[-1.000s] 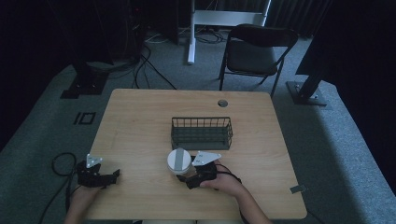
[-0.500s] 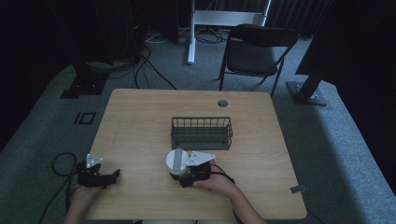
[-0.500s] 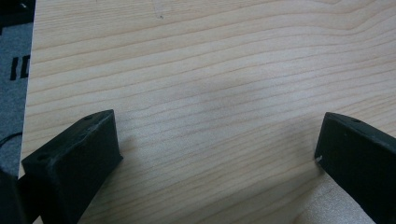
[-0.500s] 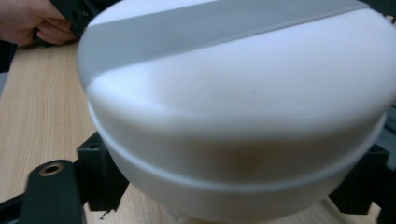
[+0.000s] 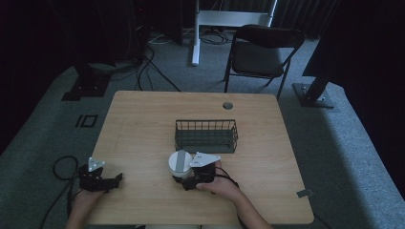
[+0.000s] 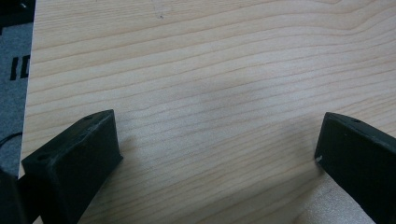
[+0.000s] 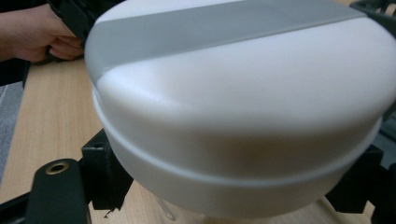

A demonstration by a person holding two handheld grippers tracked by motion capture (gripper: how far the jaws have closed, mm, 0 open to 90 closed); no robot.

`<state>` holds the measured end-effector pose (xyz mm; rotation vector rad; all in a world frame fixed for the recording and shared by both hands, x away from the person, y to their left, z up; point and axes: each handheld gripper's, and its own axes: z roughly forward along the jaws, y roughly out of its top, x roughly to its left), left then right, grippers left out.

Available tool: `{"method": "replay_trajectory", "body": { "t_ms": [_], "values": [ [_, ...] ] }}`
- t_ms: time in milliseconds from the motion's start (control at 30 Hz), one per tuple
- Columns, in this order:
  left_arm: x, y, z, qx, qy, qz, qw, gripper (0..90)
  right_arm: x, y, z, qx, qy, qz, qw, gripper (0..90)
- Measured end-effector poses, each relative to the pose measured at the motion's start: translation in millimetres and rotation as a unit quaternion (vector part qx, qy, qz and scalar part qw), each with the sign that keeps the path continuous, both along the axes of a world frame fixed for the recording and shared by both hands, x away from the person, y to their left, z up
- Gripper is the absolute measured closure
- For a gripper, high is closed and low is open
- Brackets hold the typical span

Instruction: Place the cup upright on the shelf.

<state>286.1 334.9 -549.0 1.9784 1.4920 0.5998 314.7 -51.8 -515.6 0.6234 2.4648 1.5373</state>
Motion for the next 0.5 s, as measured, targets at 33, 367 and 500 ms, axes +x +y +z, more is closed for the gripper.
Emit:
{"method": "replay_trajectory", "body": {
  "t_ms": [33, 367, 500],
  "values": [
    [0.0, 0.0, 0.0, 0.000, 0.000, 0.000, 1.0000, 0.1, 0.0, -0.2, 2.1, 0.003, 0.000, -0.004, 1.0000, 18.4],
    [0.0, 0.0, 0.0, 0.000, 0.000, 0.000, 1.0000, 0.1, 2.4, -1.8, 25.7, 0.009, -0.017, -0.016, 0.9997, 18.3],
    [0.0, 0.0, 0.0, 0.000, 0.000, 0.000, 1.0000, 0.1, 5.0, -3.8, 33.6, 0.015, -0.024, -0.030, 0.9991, 18.3]
  ]
}}
